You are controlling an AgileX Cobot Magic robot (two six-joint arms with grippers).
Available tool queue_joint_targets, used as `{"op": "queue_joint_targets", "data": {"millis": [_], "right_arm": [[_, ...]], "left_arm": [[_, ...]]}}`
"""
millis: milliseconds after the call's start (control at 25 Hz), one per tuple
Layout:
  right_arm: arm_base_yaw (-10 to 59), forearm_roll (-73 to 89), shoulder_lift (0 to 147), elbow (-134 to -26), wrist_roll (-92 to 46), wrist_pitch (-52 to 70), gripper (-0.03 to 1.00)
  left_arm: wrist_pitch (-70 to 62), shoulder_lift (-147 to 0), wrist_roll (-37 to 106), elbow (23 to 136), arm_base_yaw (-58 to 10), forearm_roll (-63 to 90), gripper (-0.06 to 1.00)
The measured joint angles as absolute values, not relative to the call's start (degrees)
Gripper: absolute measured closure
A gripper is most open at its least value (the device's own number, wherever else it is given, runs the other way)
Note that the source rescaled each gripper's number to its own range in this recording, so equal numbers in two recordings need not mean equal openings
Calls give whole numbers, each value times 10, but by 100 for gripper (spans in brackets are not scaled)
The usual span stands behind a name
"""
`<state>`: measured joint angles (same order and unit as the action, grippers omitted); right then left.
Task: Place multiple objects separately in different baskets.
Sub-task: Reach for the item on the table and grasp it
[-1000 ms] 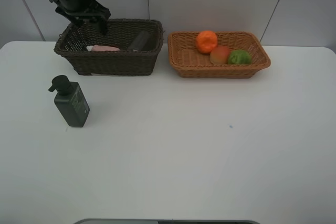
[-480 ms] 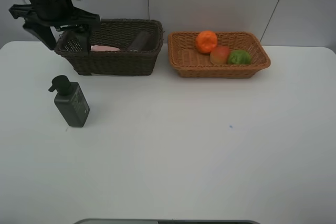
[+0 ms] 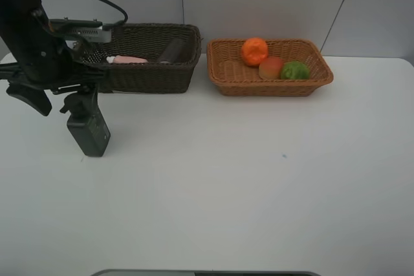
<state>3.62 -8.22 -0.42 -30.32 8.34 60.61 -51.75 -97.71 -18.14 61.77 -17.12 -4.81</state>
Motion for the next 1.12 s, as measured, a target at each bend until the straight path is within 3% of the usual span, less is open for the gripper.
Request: {"op": "queue_joint_targets", "data": {"millis": [600, 680, 720, 800, 880, 1120], "right_arm": [[36, -82, -4, -303, 83, 606, 9], [36, -82, -4, -303, 83, 606, 9], [36, -82, -4, -303, 83, 606, 9], [36, -82, -4, -303, 83, 606, 9], [36, -82, -4, -303, 83, 606, 9], [36, -82, -4, -303, 83, 606, 9]], "left_arm": [[-392, -995, -212, 567, -171, -48, 7], [-391, -1002, -212, 567, -171, -48, 15], [-390, -1005, -212, 567, -171, -48, 24], [-388, -1006, -212, 567, -171, -48, 53], [-382, -1006, -212, 567, -171, -49, 94], [-378, -1006, -212, 567, -171, -49, 94]]}}
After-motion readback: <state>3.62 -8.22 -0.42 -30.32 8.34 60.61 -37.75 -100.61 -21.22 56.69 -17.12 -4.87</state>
